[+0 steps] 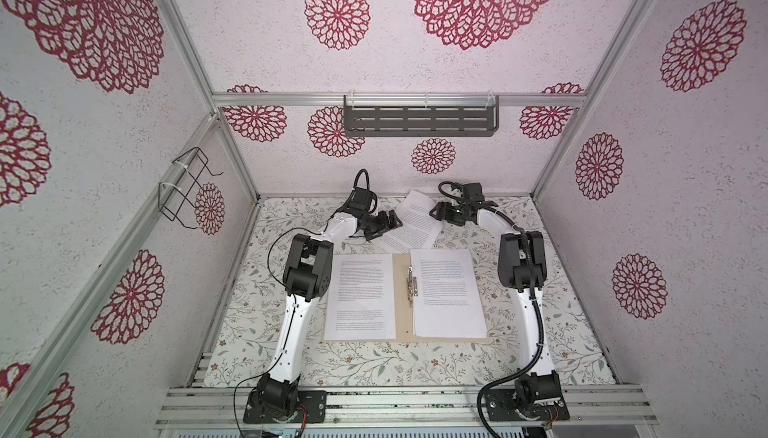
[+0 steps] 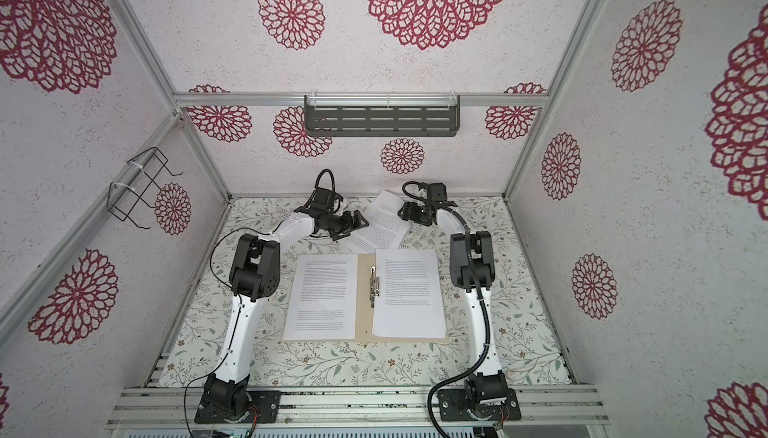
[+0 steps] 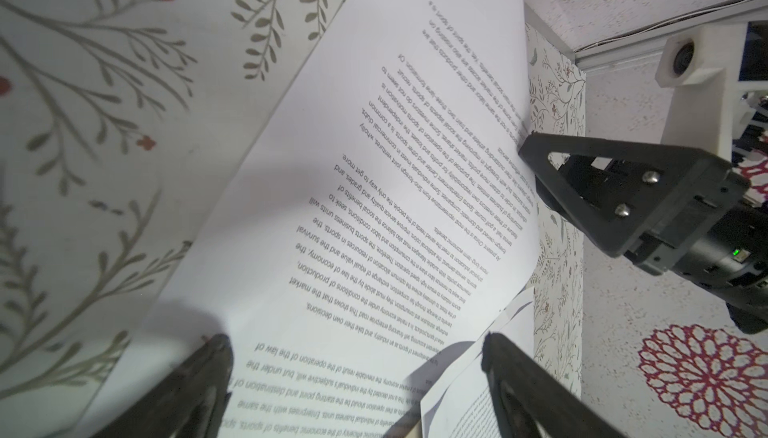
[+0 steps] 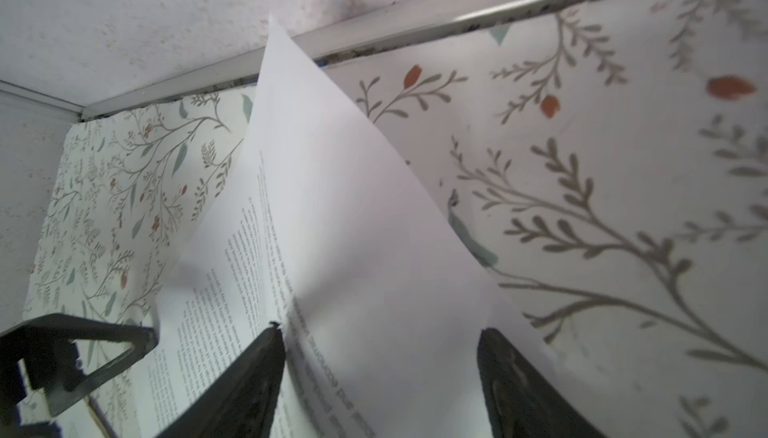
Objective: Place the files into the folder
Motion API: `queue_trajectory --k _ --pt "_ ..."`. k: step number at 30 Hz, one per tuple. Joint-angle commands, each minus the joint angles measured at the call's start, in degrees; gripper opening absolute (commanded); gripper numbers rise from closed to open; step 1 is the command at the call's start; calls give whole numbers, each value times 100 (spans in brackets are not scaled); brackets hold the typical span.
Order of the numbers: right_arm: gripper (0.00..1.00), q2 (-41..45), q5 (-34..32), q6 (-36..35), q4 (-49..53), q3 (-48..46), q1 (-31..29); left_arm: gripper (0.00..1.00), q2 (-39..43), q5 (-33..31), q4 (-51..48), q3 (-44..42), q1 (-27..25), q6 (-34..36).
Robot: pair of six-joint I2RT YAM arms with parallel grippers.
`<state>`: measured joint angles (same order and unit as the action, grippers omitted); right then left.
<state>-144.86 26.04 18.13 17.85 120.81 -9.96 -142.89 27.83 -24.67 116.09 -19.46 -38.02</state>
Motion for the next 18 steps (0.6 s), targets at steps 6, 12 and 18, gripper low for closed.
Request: queue_trajectory --k 6,12,18 --pt "99 669 967 709 -693 -1273 -191 97 -239 -85 -335 -323 -80 -148" --pt "99 1184 1185 1290 -1561 -2015 -185 98 -285 -133 -367 -325 -67 -166" --pt "99 1623 1408 2105 -2795 -2839 -175 97 -351 -156 -377 -298 -26 -202"
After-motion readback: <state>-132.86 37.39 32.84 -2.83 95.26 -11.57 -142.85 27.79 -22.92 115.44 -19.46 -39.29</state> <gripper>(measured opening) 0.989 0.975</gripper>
